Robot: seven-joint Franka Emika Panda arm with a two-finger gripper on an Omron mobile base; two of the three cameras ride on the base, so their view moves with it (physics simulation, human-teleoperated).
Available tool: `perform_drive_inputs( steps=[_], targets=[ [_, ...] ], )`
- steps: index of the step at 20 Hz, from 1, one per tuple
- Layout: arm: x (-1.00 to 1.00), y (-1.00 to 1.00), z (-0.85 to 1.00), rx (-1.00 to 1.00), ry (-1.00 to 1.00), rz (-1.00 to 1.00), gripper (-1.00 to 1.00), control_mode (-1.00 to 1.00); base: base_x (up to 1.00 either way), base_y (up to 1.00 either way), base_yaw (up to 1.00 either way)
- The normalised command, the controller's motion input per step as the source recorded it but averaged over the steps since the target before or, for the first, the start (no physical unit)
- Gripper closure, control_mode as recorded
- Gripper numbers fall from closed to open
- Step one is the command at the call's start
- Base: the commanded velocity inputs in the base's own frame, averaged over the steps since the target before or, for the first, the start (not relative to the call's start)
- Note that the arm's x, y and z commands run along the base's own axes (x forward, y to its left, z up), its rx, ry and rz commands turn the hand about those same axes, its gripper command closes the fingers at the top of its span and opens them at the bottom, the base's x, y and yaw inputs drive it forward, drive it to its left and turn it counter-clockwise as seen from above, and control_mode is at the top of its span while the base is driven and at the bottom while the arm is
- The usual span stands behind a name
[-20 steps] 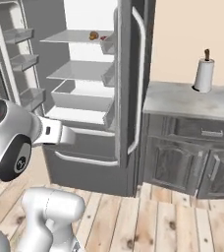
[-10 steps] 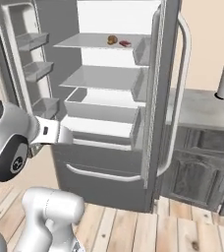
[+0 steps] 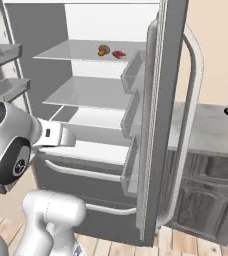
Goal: Open the fridge, remove the banana, mushroom, and steak, and place them on any counter.
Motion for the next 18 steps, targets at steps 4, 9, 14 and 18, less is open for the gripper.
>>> perform_drive_inputs(
  steps=[4,9,14,18],
  targets=[
    [0.0,0.0,0.0,0.0,0.0,0.0,-1.0,1.0,1.0,0.0,0.0],
    [0.0,0.0,0.0,0.0,0.0,0.0,-1.0,1.0,1.0,0.0,0.0],
    [0.0,0.0,0.0,0.0,0.0,0.0,-1.0,1.0,0.8,0.0,0.0],
    [0.0,0.0,0.0,0.0,0.0,0.0,-1.0,-1.0,0.06,0.0,0.0]
  ],
)
